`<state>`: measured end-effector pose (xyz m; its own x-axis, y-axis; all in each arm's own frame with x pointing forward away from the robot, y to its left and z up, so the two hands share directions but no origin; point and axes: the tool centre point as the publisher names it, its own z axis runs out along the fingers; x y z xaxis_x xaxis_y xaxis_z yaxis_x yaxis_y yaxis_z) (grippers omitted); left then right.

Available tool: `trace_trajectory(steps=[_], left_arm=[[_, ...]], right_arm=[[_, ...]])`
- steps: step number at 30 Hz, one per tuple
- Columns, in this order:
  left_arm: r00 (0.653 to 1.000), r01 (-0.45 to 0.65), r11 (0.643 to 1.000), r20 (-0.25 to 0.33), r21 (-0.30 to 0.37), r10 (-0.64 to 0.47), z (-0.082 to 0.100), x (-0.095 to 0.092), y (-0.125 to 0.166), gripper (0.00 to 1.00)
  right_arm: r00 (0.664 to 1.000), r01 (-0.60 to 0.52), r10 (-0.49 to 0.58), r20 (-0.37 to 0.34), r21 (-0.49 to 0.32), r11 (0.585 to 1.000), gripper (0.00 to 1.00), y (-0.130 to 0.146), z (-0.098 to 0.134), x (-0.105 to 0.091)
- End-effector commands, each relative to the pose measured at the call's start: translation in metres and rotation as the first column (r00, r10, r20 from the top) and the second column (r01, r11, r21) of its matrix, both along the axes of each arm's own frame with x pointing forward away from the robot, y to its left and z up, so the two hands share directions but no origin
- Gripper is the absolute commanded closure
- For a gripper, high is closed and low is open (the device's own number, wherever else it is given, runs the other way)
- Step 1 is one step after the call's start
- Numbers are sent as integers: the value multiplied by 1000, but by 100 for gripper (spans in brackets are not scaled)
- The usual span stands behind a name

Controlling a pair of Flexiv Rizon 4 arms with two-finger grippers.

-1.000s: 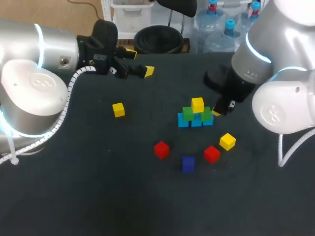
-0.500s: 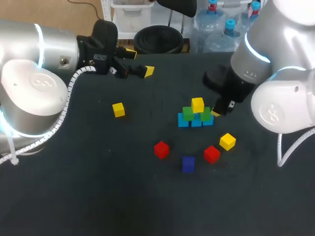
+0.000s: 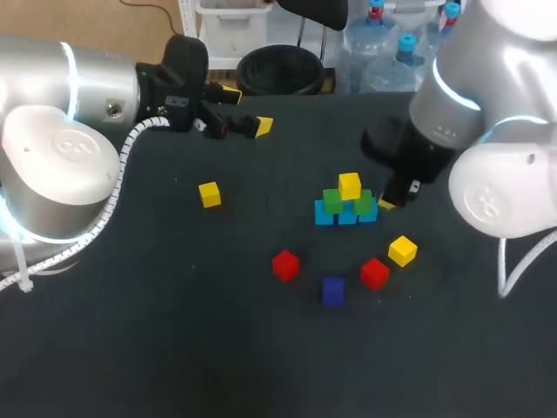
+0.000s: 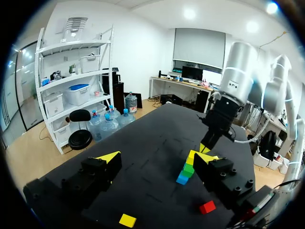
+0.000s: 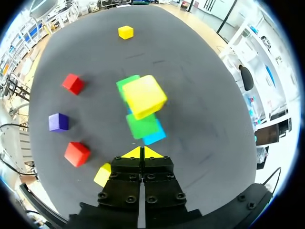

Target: Place the blue cubes, place green cubes on the blue cubes, place the yellow cubes on the green cubes, then place the red cubes on the yellow cubes, and place purple cube on the red cubes.

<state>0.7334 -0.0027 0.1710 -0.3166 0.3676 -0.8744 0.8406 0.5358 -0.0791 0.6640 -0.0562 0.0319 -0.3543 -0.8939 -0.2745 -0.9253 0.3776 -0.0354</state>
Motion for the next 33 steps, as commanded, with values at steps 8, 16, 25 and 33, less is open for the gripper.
trace_trajectory(steps=[8,16,25,33], left_arm=[[1000,1,1000,5,-6,-1,-1,0,1,0],[1000,1,1000,5,-6,-1,-1,0,1,0],[1000,1,1000,5,-6,-1,-1,0,1,0],[1000,1,1000,5,-6,-1,-1,0,1,0]], right_arm=[[999,-28,29,-38,23,999,100,8,3,-18],[997,-57,59,-41,47,997,100,18,-6,-13],[996,-64,68,-57,63,996,100,23,-7,-12],[994,-60,67,-82,82,995,100,24,-8,-14]])
